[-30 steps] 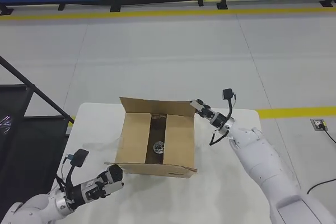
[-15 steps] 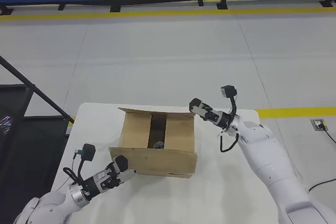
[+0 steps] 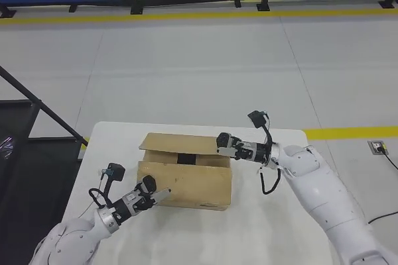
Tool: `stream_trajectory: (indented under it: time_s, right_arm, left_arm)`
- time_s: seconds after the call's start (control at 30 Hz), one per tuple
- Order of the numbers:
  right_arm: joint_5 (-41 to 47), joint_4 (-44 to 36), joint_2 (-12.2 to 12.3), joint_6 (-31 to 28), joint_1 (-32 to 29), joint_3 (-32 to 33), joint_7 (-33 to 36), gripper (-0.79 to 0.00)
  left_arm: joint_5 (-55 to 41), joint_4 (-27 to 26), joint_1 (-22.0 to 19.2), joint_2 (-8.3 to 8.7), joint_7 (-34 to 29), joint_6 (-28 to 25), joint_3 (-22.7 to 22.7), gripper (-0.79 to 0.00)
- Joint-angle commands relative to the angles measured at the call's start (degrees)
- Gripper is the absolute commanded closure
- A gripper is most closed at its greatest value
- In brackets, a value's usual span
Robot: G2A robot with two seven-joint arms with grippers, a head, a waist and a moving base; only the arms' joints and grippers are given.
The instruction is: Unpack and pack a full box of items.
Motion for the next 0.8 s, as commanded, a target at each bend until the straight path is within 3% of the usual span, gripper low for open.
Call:
stream_trajectory:
  time_s: [0.0,0.17,0.47,0.57,0.77]
  right_arm:
    - [3.0,-0.5,0.1,2.7,0.4,-0.3,2.7,-0.785]
    - [2.4,-0.6,0.1,8.1,1.9,-1.4,6.0,-0.785]
    - [2.4,-0.6,0.1,8.1,1.9,-1.4,6.0,-0.785]
    - [3.2,-3.2,0.1,12.0,0.0,-1.6,5.1,-0.785]
    - [8.4,-5.3,0.3,19.7,-1.2,-1.8,12.4,-0.785]
  left_arm:
    - [0.4,0.4,-0.6,-0.14,0.5,0.7,0.6,-0.785]
    - [0.7,1.5,-1.8,-0.46,1.2,1.4,2.0,-0.785]
    - [0.9,1.8,-2.3,-0.73,1.7,1.5,2.6,-0.785]
    - [1.0,1.6,-2.2,-0.79,2.1,1.3,2.6,-0.785]
    - [1.3,1.6,-2.0,-0.88,2.3,1.1,2.6,-0.785]
